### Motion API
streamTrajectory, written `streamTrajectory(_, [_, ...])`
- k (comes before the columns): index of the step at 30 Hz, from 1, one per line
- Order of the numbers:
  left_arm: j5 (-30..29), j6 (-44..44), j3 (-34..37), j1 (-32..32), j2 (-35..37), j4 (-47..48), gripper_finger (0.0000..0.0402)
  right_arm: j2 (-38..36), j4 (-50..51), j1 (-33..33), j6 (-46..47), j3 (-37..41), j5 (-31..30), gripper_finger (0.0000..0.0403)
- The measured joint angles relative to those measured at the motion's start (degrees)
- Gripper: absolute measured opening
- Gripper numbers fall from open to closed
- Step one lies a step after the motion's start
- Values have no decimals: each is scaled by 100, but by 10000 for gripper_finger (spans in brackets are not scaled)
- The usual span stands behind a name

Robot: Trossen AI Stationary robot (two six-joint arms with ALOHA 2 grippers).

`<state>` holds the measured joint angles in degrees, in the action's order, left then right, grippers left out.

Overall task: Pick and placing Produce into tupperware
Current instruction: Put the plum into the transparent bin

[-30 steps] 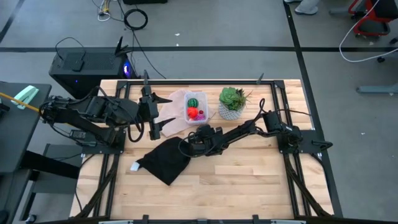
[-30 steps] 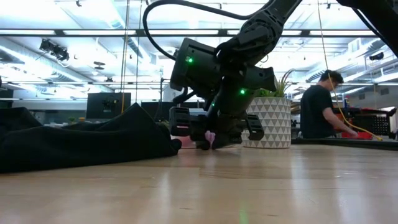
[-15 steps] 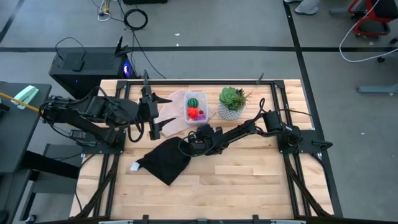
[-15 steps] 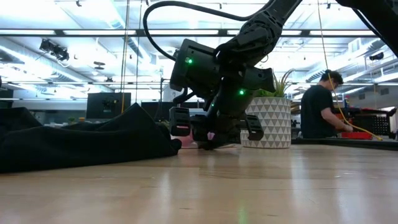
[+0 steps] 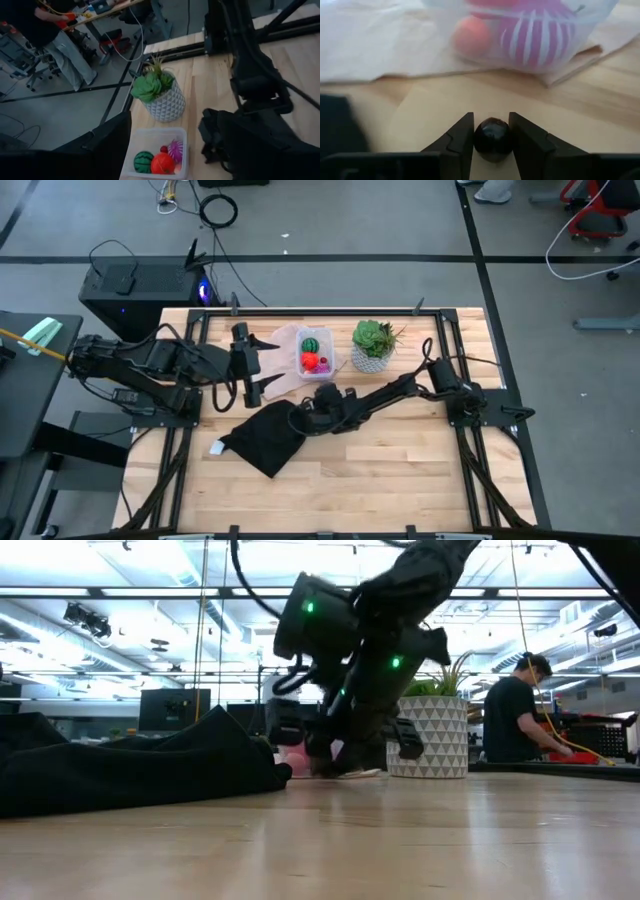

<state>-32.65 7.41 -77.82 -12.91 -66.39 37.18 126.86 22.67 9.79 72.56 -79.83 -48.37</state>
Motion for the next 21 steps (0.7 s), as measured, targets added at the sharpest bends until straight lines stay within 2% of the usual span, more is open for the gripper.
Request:
streamTrajectory(6, [-2, 231, 0, 0, 2, -177, 302, -410, 159, 316, -90, 2, -74, 121])
streamTrajectory(13, [-2, 233, 0, 0, 2, -315, 302, -1206, 324, 447, -1012, 1, -440, 121])
streamTrajectory(17, [-4, 235, 0, 0, 2, -327, 302, -1659, 333, 252, -1908, -2, -805, 121])
streamTrajectory(21, [-6, 235, 0, 0, 4, -335, 302, -1921, 289, -219, -2803, -3, -645, 121])
